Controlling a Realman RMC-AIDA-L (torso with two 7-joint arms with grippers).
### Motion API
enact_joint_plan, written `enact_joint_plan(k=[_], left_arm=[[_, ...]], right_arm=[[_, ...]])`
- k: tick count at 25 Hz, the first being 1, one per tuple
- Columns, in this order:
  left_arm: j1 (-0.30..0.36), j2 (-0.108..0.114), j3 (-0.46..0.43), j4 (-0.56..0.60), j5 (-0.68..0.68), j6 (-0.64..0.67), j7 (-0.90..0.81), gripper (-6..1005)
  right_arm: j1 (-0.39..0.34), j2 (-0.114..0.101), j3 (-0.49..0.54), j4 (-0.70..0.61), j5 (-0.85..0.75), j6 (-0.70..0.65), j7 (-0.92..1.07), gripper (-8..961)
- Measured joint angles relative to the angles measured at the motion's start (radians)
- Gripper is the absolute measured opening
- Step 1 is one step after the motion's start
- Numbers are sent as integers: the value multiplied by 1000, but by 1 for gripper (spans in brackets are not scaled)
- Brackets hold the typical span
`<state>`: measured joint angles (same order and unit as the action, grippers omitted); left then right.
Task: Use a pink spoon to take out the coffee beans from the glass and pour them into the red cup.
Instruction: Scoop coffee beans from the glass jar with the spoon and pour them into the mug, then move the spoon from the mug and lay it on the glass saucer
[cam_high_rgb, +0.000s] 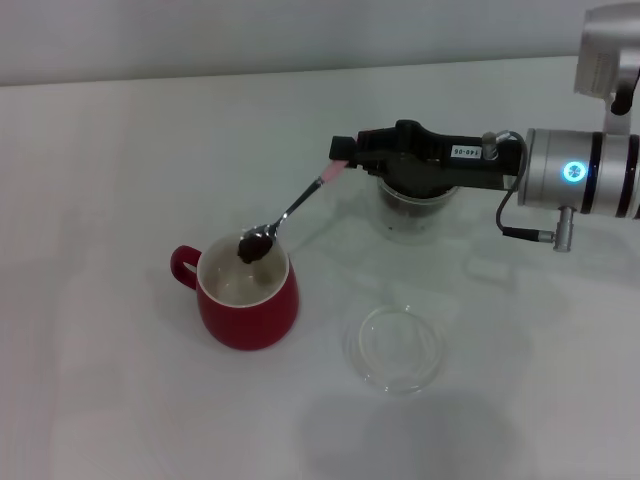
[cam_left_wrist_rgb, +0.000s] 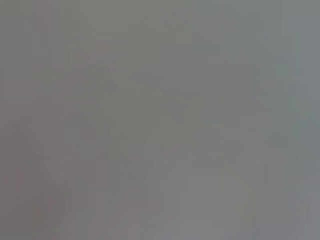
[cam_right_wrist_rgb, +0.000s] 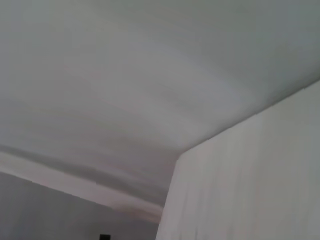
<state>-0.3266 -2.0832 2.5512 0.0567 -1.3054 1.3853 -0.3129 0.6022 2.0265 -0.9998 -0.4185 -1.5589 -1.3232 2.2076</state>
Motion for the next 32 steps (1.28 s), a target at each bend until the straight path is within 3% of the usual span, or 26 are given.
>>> enact_joint_plan(k=[18, 24, 28, 32], left_arm=[[-15, 3, -6, 0, -6, -28, 0, 891], [-17, 4, -8, -6, -7, -28, 0, 892], [-19, 5, -9, -7, -8, -28, 0, 892], [-20, 5, -9, -8, -9, -28, 0, 892]], right_arm=[[-14, -2, -203, -1, 229, 18, -505, 139], [-33, -1, -217, -3, 255, 16, -656, 140], [-62, -14, -210, -1, 330, -47, -648, 140], [-108, -49, -197, -16, 355, -180, -591, 140]])
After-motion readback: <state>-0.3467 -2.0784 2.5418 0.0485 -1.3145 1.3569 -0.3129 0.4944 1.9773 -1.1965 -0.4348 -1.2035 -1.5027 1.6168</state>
